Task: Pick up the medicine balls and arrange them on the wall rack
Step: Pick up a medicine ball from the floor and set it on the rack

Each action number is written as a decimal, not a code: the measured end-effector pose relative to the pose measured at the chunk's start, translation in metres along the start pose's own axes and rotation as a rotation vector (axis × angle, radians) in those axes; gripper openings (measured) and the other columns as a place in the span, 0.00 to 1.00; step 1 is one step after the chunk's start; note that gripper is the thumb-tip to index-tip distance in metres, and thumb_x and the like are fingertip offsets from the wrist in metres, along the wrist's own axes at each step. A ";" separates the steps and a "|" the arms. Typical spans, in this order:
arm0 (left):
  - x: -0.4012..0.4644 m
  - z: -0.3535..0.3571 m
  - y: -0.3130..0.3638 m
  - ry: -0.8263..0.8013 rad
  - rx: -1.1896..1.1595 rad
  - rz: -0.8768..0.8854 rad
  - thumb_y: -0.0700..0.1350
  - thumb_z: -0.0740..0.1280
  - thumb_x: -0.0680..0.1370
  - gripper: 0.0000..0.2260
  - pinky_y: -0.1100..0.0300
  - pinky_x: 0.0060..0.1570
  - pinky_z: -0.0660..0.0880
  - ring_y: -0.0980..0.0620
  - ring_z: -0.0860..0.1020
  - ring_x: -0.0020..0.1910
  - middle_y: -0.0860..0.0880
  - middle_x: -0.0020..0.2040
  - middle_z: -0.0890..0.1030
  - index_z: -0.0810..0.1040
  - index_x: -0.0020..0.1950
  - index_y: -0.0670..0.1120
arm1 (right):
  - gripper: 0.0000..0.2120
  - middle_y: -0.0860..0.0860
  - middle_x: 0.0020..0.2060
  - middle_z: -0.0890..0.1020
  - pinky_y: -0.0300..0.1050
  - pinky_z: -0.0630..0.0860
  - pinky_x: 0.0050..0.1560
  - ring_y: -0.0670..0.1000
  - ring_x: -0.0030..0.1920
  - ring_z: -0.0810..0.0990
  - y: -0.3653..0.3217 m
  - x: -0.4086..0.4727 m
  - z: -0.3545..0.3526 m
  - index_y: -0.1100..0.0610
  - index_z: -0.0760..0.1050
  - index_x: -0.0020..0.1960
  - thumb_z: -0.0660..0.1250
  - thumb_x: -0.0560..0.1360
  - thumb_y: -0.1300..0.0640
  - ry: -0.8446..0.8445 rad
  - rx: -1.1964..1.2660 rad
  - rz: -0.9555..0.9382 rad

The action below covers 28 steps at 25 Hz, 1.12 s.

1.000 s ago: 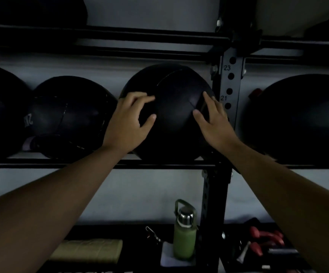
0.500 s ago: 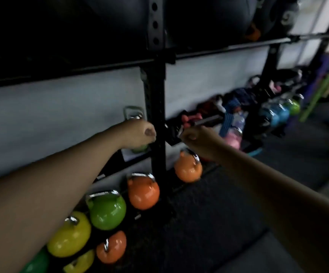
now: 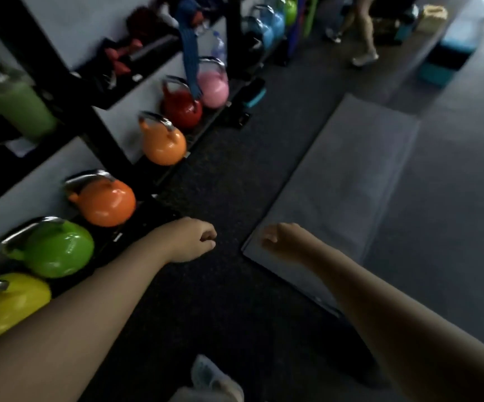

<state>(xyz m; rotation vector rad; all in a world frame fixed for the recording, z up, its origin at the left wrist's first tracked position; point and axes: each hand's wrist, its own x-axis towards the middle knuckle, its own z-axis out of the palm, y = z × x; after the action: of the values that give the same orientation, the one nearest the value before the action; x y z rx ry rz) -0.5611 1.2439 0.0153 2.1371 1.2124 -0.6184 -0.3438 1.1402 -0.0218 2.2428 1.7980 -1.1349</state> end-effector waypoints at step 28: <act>0.290 0.597 0.220 -0.596 -0.060 -0.004 0.52 0.64 0.86 0.11 0.59 0.48 0.72 0.55 0.79 0.51 0.54 0.54 0.82 0.81 0.66 0.52 | 0.15 0.60 0.56 0.85 0.63 0.81 0.61 0.62 0.57 0.84 0.528 -0.064 0.467 0.59 0.80 0.64 0.60 0.84 0.54 0.095 1.070 1.138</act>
<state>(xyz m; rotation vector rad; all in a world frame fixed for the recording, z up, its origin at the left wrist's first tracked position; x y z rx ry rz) -0.2919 0.9130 -0.5389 1.7135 0.8854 -1.1059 -0.1272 0.7005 -0.5324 2.9676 -0.4777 -1.7537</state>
